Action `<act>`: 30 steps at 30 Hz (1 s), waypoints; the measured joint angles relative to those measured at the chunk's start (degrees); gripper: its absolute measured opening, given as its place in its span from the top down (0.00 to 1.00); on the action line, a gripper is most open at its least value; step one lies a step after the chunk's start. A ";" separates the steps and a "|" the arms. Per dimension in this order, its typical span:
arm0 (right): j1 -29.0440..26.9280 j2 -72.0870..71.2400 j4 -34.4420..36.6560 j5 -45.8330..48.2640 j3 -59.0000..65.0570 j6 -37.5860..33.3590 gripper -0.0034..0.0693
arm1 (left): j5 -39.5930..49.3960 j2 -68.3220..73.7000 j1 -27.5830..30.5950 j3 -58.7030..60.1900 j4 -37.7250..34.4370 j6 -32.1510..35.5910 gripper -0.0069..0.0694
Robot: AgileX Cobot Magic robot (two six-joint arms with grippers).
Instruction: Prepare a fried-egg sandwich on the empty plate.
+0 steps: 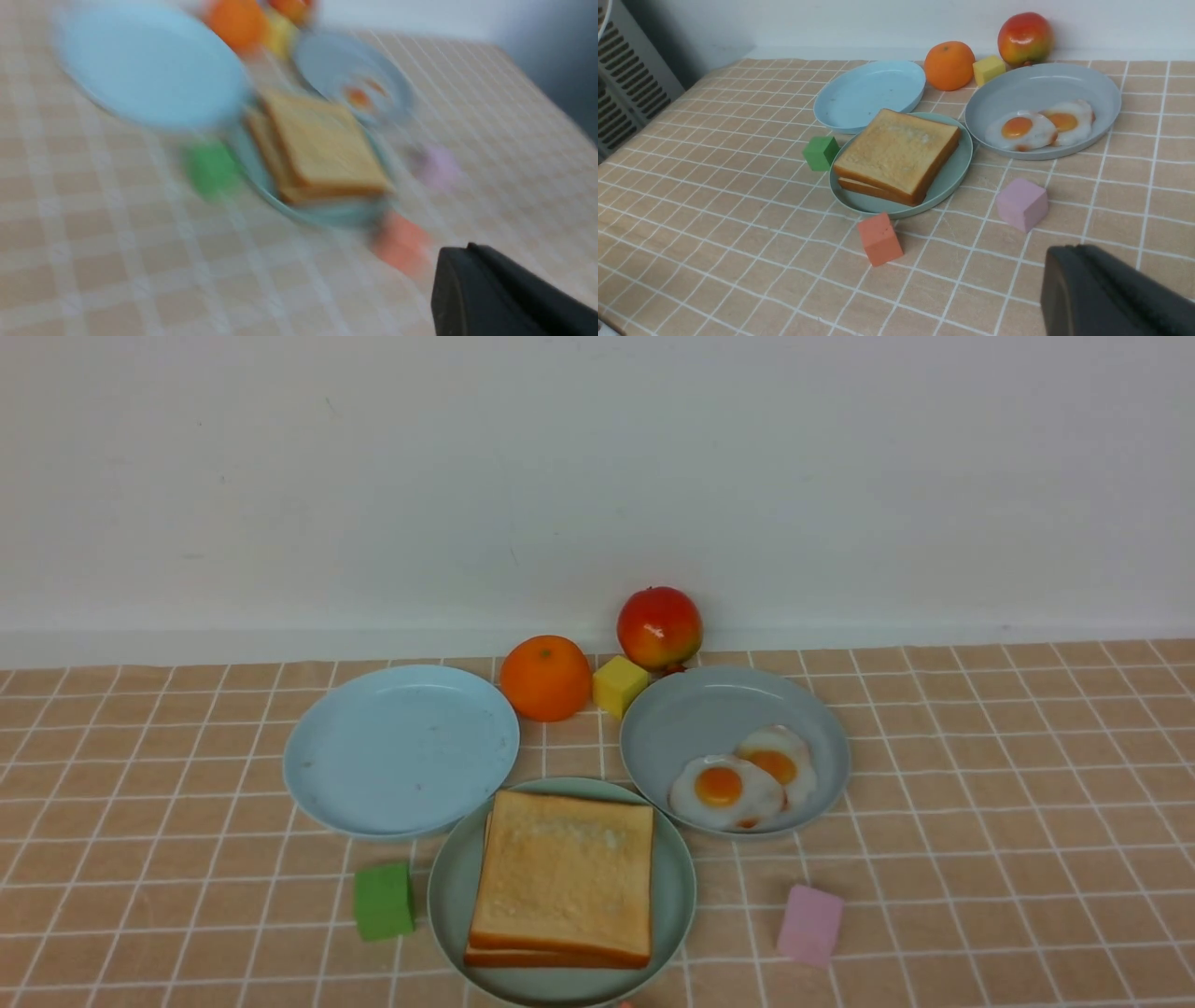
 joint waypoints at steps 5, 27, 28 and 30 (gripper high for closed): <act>0.00 0.00 0.00 0.00 0.00 0.00 0.95 | -13.87 -3.00 5.70 10.57 18.64 -11.59 0.93; 0.00 0.00 0.12 0.00 0.00 0.00 0.93 | -17.12 -3.03 16.59 22.68 16.11 -11.13 0.91; 0.00 0.00 0.12 0.00 0.00 0.00 0.93 | -17.18 -3.03 17.41 22.68 15.71 -11.11 0.91; 0.00 0.00 0.12 0.00 0.00 0.00 0.93 | -17.18 -3.03 17.65 22.68 15.49 -10.97 0.90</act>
